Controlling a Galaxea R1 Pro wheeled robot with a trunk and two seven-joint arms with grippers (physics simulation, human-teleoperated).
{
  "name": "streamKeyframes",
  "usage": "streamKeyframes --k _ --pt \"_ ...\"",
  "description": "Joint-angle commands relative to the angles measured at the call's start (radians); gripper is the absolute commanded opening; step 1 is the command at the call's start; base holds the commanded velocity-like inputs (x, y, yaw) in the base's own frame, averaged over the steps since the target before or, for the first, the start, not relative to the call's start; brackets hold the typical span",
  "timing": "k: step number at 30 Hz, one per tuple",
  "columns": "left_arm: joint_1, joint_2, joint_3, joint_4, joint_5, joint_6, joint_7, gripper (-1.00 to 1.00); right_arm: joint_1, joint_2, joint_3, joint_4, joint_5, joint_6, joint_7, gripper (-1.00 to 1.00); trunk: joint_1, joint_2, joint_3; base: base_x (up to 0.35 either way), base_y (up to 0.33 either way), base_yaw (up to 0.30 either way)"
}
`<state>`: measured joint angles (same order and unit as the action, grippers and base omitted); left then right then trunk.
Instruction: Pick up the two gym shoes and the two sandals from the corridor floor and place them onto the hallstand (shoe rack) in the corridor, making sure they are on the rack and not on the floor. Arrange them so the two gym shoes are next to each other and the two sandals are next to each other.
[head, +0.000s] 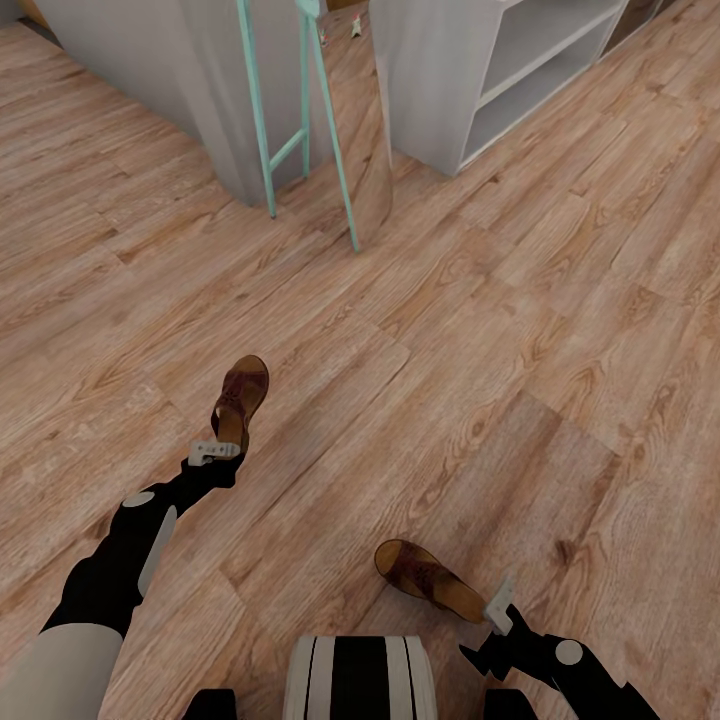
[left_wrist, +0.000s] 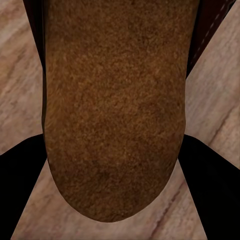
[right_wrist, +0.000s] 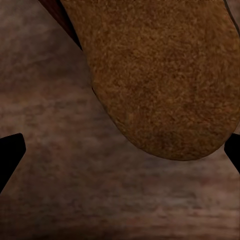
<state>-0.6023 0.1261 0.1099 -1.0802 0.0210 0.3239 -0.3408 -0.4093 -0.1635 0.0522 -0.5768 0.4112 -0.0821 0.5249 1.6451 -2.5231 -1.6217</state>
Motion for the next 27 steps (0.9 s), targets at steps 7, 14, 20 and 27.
streamKeyframes --k 7,14,20,27 --pt "0.001 0.0 0.002 0.0 0.002 0.007 -0.005 -1.0 0.0 -0.001 0.002 -0.001 0.011 -0.007 0.0 1.0 0.0 0.0 -0.001 0.0 0.0 0.0" --pt "0.001 0.0 0.002 0.0 0.002 0.005 -0.004 -1.0 0.0 -0.002 0.002 -0.003 0.011 -0.007 0.0 1.0 0.0 0.0 -0.001 0.051 -0.01 0.0" --pt "0.001 0.0 0.002 0.0 0.002 0.004 -0.005 -1.0 0.0 -0.002 0.002 -0.003 0.011 -0.007 0.0 1.0 0.0 0.0 -0.001 0.049 -0.013 0.0" --pt "0.001 0.0 0.003 0.0 0.002 0.006 -0.006 -1.0 0.0 -0.002 0.002 -0.003 0.011 -0.007 0.0 1.0 0.0 0.0 -0.001 0.008 0.0 0.0"
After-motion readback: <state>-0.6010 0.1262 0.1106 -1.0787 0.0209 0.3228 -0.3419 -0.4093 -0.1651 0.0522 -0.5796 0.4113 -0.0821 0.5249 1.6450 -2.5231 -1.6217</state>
